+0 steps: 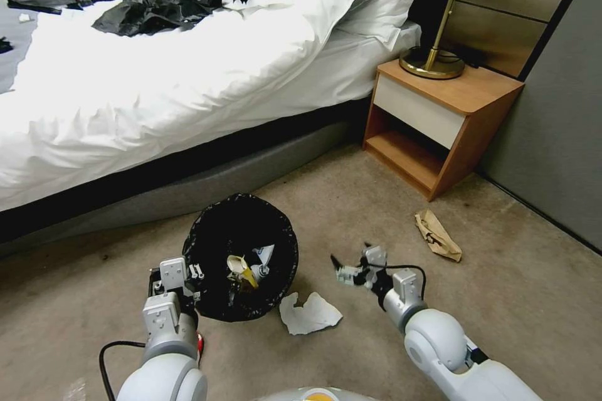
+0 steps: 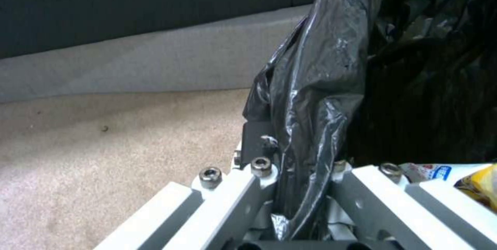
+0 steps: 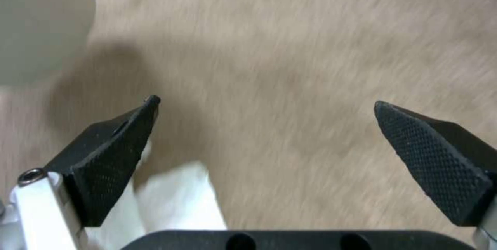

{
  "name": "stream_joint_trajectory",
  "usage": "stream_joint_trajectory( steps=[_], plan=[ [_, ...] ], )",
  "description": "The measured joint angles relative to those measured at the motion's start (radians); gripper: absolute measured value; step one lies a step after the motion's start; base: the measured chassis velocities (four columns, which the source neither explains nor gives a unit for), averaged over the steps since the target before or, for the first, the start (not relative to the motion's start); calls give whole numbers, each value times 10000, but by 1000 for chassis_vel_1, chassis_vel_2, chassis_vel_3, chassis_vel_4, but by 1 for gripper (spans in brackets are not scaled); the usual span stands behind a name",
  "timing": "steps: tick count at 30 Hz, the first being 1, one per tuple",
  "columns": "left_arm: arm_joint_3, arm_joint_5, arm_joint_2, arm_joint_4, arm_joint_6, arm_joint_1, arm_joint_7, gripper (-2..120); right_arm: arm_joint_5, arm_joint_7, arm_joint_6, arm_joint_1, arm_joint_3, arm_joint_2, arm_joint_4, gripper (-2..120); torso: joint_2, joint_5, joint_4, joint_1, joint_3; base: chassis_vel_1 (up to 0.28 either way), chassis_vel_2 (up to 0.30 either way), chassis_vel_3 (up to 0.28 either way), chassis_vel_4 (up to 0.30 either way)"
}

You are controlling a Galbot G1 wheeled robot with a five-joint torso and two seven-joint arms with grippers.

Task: Pick up the trash bin, then pick up the garbage from the floor and place it into the trash bin.

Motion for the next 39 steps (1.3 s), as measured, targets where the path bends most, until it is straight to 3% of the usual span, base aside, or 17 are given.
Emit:
stream_joint_trajectory(
  steps=[9,16,19,30,39],
  plan=[
    [41,124,-53,60,0,36,1,1,-461,-1074,87,629,-785,229,-1361,100,0,-1,2,1,0,0,0,0,0],
    [86,264,-142,128,-5,95,2,1,-1856,-3058,1442,1446,-1165,1104,-3350,100,0,-2,1,1,0,0,0,0,0],
    [87,299,-163,162,-7,107,2,1,-2162,-3328,1824,1632,-1237,1438,-3818,100,0,-1,2,1,0,0,0,0,0],
    [123,391,-205,294,-13,93,-4,1,-3024,-3533,2711,1943,-1437,2362,-5399,100,0,-2,1,0,0,0,0,0,0],
    [121,395,-212,336,-14,44,-8,1,-3342,-3367,2845,1625,-1480,2498,-5718,100,0,-5,4,0,0,0,0,0,0]
  ],
)
